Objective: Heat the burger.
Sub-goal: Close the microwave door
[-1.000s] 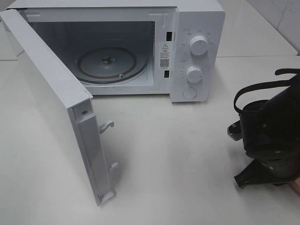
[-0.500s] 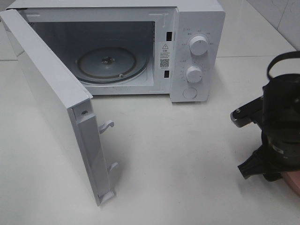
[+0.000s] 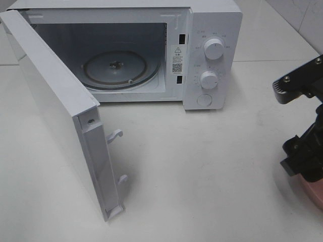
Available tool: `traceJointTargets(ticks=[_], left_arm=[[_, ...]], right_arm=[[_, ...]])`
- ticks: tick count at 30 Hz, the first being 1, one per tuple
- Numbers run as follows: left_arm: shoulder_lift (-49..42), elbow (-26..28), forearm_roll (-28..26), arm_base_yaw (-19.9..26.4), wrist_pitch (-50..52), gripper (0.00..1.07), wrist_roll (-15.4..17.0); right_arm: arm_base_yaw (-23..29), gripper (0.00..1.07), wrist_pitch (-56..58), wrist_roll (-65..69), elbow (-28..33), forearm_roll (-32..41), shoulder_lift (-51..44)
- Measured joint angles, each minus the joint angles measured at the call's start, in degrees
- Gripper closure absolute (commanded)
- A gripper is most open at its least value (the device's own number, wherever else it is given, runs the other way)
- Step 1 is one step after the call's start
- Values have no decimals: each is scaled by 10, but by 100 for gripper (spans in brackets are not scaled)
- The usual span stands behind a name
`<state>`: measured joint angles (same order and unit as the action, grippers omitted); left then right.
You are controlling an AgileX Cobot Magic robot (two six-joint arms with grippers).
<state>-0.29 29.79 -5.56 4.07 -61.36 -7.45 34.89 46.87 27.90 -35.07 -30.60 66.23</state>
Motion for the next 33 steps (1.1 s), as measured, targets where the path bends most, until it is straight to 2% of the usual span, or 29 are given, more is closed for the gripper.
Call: traceJointTargets(ticks=[2,4,7,9,26,29,33], left_arm=[[0,0,0,0,0,9,0],[0,0,0,0,0,9,0],[0,0,0,0,0,9,0],[0,0,0,0,0,9,0],[0,0,0,0,0,9,0],[0,0,0,0,0,9,0],[0,0,0,0,0,9,0]], right_arm=[[0,23,7,-17,0,13,-18],[0,24,41,-62,0,66,-83],[0,24,52,-74,0,77,-100],[0,25,89,-98,0,106,-159],[-1,27,189,-160,0,162,-402],[-3,27,190,-159,0,163,-416],[-48,28,190,-175,0,178,-461]])
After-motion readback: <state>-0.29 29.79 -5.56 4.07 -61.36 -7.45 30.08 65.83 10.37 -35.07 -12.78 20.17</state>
